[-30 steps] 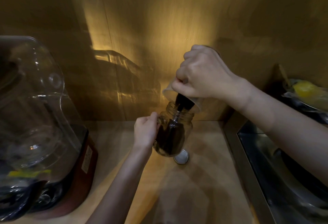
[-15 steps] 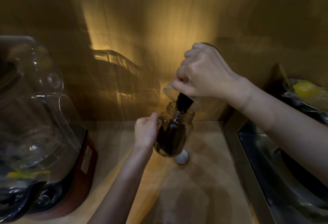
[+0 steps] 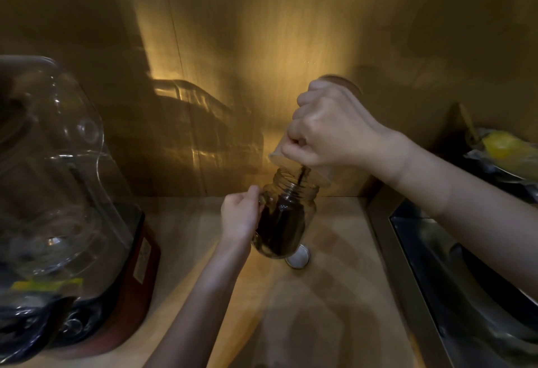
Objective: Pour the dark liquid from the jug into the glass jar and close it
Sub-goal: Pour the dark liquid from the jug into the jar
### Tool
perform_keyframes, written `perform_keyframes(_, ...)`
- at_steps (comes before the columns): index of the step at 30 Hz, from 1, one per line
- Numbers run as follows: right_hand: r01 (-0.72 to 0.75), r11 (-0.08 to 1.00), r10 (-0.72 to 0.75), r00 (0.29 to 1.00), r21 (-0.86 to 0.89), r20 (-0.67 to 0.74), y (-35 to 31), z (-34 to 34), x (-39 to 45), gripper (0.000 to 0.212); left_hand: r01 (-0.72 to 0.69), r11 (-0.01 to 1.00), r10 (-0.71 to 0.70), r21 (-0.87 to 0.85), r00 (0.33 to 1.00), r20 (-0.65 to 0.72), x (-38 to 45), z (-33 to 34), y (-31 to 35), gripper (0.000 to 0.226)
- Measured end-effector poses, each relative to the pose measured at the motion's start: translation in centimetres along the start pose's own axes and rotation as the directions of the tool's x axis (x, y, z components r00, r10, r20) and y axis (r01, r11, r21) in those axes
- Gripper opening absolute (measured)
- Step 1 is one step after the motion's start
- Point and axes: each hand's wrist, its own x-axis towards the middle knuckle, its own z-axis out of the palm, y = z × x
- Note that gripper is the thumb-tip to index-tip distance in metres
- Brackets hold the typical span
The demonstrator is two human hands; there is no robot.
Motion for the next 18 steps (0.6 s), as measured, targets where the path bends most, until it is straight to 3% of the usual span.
perform_keyframes(12, 0.143, 0.98, -0.148, 0.989, -0.138, -0.03, -0.3, 1.3, -0.7, 0.043, 0.02, 1.0, -0.02, -0.001, 1.0, -0.011, -0.3, 0.0, 0.4, 0.044)
perform_keyframes(18, 0.15, 0.982, -0.161, 0.983, -0.113, -0.088, -0.5, 1.2, -1.0, 0.052, 0.02, 1.0, -0.02, 0.01, 1.0, -0.008, -0.3, -0.1, 0.2, 0.043)
